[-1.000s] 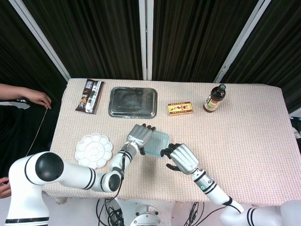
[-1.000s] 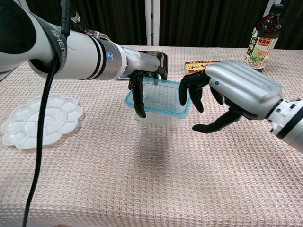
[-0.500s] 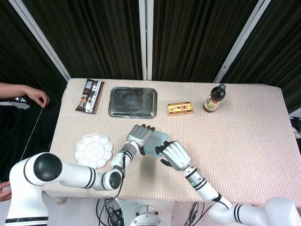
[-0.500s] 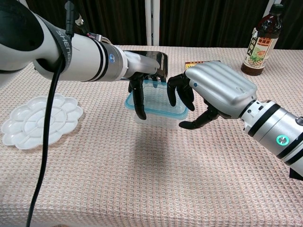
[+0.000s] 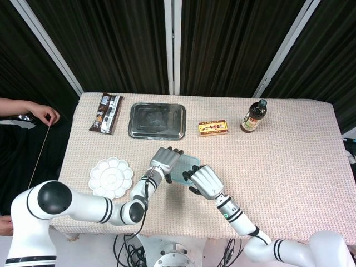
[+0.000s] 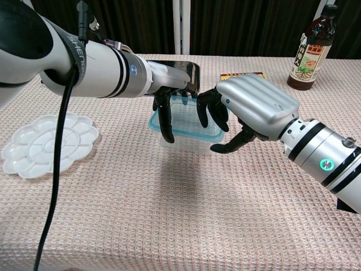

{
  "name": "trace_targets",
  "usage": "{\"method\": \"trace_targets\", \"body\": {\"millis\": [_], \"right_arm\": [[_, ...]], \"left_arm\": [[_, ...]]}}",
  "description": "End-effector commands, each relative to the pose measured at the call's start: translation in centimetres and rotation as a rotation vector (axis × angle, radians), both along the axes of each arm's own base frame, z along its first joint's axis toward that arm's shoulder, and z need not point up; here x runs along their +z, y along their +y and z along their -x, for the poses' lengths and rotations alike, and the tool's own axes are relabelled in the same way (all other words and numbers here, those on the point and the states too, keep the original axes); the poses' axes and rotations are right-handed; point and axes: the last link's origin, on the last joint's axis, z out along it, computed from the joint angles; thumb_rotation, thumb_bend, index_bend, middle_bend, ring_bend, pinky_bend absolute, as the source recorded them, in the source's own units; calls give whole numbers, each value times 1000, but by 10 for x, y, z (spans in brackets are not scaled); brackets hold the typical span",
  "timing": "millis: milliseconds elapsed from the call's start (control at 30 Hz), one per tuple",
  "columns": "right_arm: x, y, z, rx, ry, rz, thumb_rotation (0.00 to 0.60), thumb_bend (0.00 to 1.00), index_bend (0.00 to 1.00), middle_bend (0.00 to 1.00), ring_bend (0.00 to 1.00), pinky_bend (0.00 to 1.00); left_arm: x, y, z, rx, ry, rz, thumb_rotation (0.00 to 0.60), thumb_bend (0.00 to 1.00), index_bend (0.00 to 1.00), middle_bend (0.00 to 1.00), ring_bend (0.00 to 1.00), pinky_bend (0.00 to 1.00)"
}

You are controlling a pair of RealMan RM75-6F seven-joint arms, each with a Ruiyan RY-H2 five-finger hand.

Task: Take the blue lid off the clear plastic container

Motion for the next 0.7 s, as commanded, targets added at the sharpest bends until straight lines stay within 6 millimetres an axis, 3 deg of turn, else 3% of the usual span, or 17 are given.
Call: {"method": "trace_targets", "body": {"millis": [33, 700], "right_arm": [[0, 0, -2, 3, -4, 6, 600, 26, 577, 712, 573, 829], [8, -5, -6, -9, -40, 42, 600, 68, 593, 725, 583, 844]], "left_arm": [[0, 0, 0, -1, 0, -1, 600, 0, 253, 325, 224, 404], [-4, -1, 5, -18, 12, -14, 600, 0, 253, 324, 224, 404]]}}
